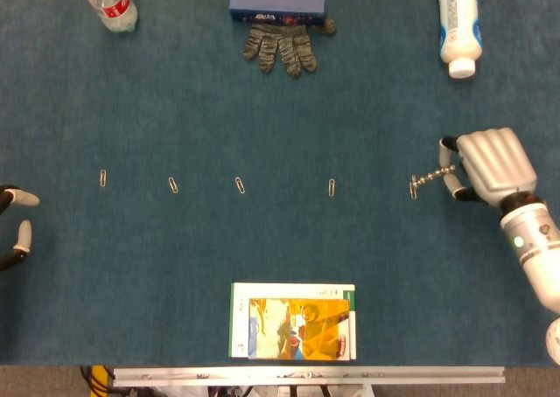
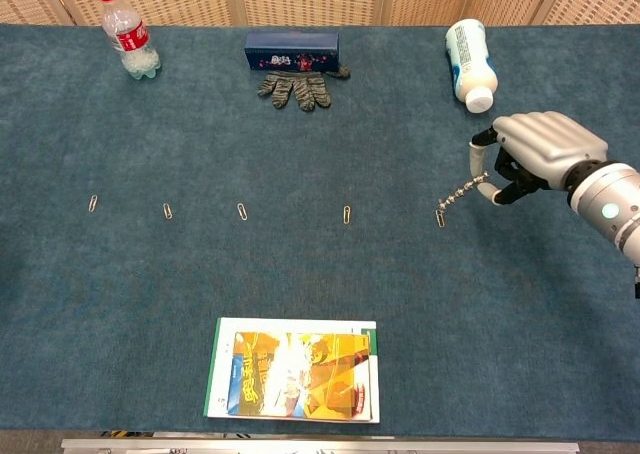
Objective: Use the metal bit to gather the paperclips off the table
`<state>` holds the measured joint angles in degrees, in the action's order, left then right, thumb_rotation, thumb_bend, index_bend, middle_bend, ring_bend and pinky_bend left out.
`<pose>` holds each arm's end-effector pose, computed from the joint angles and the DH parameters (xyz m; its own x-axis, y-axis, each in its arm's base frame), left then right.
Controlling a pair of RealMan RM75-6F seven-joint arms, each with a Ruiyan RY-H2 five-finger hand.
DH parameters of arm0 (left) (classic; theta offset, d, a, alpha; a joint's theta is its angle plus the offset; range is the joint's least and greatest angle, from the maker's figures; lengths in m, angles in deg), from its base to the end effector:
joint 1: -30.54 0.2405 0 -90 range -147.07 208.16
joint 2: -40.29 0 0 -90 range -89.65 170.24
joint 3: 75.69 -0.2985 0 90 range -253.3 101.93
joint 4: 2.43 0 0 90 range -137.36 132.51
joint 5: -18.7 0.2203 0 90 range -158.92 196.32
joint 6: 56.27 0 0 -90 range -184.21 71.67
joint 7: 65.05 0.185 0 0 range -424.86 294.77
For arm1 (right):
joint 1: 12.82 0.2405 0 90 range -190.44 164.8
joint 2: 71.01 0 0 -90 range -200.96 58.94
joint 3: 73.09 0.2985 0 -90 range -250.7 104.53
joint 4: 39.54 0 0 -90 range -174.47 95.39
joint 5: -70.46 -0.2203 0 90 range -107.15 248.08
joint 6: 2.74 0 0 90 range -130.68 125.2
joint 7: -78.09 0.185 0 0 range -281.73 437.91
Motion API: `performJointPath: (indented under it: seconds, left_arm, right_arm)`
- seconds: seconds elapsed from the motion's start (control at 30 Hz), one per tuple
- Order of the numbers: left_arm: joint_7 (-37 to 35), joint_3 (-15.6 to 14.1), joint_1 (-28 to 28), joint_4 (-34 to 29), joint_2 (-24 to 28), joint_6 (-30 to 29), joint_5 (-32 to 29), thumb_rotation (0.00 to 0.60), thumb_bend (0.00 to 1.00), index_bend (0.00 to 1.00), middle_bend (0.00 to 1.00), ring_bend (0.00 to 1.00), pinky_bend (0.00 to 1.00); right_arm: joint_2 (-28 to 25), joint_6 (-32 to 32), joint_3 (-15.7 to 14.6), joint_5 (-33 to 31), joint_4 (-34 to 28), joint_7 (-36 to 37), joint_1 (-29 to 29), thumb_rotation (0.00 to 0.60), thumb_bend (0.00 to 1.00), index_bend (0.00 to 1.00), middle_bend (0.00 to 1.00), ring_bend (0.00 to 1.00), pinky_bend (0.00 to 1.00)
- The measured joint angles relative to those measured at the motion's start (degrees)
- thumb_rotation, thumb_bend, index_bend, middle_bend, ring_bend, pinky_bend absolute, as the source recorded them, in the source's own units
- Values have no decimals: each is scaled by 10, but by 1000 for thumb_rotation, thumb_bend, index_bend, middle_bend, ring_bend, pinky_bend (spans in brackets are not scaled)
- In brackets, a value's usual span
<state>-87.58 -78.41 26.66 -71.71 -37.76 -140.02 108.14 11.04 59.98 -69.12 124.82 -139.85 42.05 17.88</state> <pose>-0.4124 0.2014 0.0926 0.1804 0.1320 0.9747 0.9835 -0.0145 -0.1801 -0.2452 -0.3262 -0.0171 0.5063 -0.3859 0.7712 -0.8617 -0.1895 0.4708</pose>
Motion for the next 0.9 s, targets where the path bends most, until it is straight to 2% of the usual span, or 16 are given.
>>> performJointPath:
  seconds: [0.53, 0.73, 0.9]
  left_arm:
    - [-8, 1, 3, 8, -3, -2, 1, 600, 492, 377, 367, 330, 364]
    - [-10, 2, 2, 6, -2, -3, 2, 600, 492, 377, 367, 329, 364]
    - [-7, 3, 0, -1, 1, -9, 7, 600, 492, 377, 367, 330, 364]
  right_arm:
    - [12, 1, -4, -10, 6, -5, 10, 600, 348, 597, 1000, 1000, 1000]
    - [0, 12, 10, 2, -16, 9, 14, 600, 348, 597, 1000, 1000, 1000]
    - [-6, 15, 34, 2, -27, 18, 24, 600, 348, 597, 1000, 1000, 1000]
